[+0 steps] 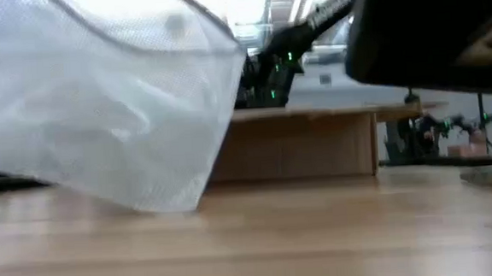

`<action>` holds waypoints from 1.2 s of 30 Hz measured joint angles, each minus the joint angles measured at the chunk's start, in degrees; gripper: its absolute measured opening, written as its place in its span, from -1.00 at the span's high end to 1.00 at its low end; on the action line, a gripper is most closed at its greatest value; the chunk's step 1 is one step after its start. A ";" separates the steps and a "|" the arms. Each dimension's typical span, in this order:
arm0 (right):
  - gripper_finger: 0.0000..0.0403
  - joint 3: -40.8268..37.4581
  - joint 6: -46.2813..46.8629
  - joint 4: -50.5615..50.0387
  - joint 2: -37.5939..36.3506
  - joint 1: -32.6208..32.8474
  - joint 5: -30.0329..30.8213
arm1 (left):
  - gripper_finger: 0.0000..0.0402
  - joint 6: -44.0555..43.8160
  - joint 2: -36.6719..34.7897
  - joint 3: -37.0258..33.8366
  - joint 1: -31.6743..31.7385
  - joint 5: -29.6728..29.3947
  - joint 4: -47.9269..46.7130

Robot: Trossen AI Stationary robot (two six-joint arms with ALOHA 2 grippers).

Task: Unpack boxes
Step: Put the green supplement bottle into the transparent zip bag

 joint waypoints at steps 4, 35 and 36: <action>0.03 2.75 -0.87 -3.37 -0.68 -0.06 0.92 | 1.00 0.24 0.00 0.00 0.00 0.03 -0.10; 0.82 10.24 -4.44 -10.54 -8.18 -0.66 2.12 | 1.00 -2.03 0.02 0.00 0.00 -0.08 -0.17; 0.75 10.11 -3.41 -10.59 -8.16 -0.81 2.00 | 1.00 -2.21 0.02 0.00 0.00 -0.08 -0.17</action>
